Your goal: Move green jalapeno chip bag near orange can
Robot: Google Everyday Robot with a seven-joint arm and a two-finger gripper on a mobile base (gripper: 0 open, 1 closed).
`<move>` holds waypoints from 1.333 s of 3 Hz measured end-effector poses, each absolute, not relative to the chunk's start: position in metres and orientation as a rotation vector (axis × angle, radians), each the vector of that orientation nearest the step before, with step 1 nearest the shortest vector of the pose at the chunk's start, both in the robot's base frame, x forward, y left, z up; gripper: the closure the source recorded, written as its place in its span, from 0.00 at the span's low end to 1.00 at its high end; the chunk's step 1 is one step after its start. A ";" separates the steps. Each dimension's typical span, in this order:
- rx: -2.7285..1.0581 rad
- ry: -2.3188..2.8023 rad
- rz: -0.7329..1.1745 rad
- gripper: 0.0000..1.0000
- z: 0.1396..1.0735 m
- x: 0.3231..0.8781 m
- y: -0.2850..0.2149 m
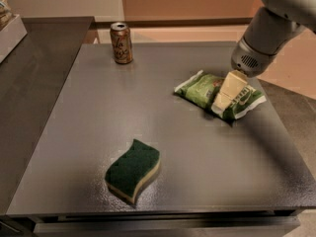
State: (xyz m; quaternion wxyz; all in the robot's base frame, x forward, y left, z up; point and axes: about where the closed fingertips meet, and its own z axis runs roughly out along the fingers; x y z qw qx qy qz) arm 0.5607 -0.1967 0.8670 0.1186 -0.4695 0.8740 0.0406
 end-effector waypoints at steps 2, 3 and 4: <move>-1.396 2.583 0.178 0.41 0.854 0.571 -0.182; -1.408 2.583 0.187 0.65 0.860 0.573 -0.178; -1.432 2.559 0.172 0.87 0.875 0.578 -0.173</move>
Offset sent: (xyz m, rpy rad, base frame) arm 0.0107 0.0203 -0.0128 0.0224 0.0771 0.0220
